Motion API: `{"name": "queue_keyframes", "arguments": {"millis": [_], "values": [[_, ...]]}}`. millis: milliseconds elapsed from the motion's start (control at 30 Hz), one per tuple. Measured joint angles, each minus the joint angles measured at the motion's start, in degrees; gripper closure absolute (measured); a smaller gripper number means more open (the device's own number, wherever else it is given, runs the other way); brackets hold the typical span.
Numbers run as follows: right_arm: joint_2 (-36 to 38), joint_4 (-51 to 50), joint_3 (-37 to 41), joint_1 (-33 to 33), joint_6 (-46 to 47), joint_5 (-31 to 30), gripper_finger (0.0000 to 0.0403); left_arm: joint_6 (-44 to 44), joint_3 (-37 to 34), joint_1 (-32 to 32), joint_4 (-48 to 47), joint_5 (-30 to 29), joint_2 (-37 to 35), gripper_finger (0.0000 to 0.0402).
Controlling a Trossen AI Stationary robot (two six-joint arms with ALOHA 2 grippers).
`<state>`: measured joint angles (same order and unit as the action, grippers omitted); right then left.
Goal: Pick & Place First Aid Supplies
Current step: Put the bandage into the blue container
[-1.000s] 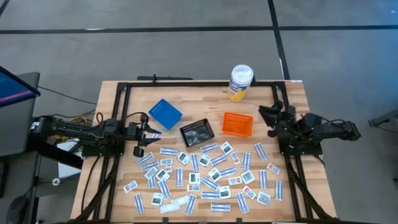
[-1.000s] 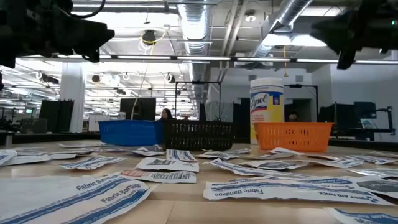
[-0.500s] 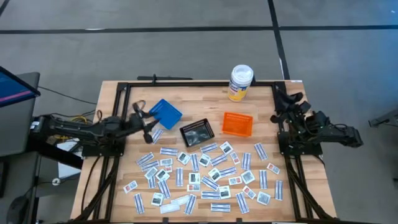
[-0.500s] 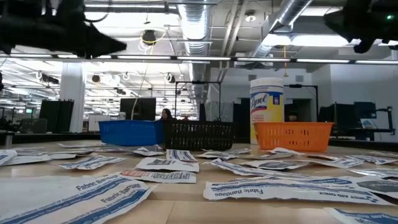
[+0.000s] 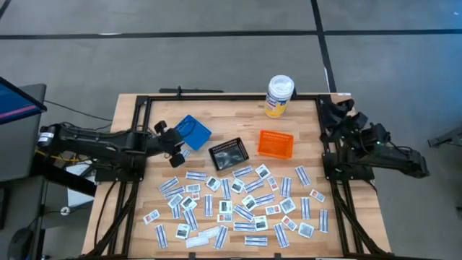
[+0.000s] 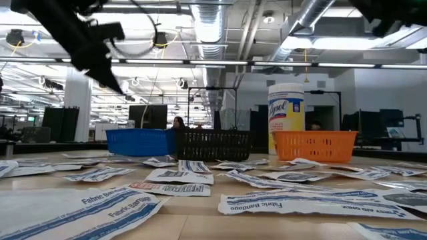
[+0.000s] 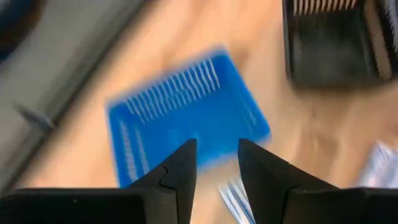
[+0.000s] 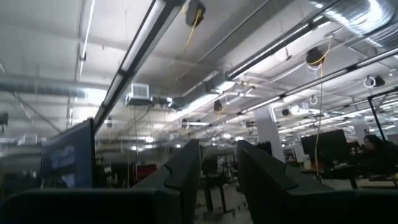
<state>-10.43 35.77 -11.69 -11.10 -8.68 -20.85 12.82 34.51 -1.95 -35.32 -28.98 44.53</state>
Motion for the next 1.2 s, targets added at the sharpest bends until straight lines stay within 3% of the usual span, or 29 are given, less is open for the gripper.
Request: {"name": "queue_keyframes", "arguments": {"millis": [133,333,567,733,1000,1200], "values": [[-7.0,-0.16,-2.62,-0.11,-0.27,0.01,0.0301,6.26,0.12,4.98,-6.17,9.56,4.96,0.0282],[-16.93,0.81,-6.26,-1.03,-0.27,-0.05,0.0301,7.61,0.08,11.83,-6.13,15.47,14.11,0.0282],[-25.42,0.67,-9.95,-1.09,0.62,-0.12,0.0301,7.48,-3.06,13.72,-2.82,19.65,22.53,0.0282],[-29.94,0.09,-11.99,-1.53,0.64,-0.16,0.0301,7.58,-3.37,13.72,-1.74,19.66,22.51,0.0282],[-35.98,-3.22,-15.2,-3.69,1.31,-0.18,0.0301,7.75,-3.6,13.72,0.55,19.72,13.86,0.0282],[-39.65,-13.09,-19.98,-4.45,5.61,-0.14,0.0301,8.91,-3.55,13.72,1.36,20.49,13.82,0.0282]]}}
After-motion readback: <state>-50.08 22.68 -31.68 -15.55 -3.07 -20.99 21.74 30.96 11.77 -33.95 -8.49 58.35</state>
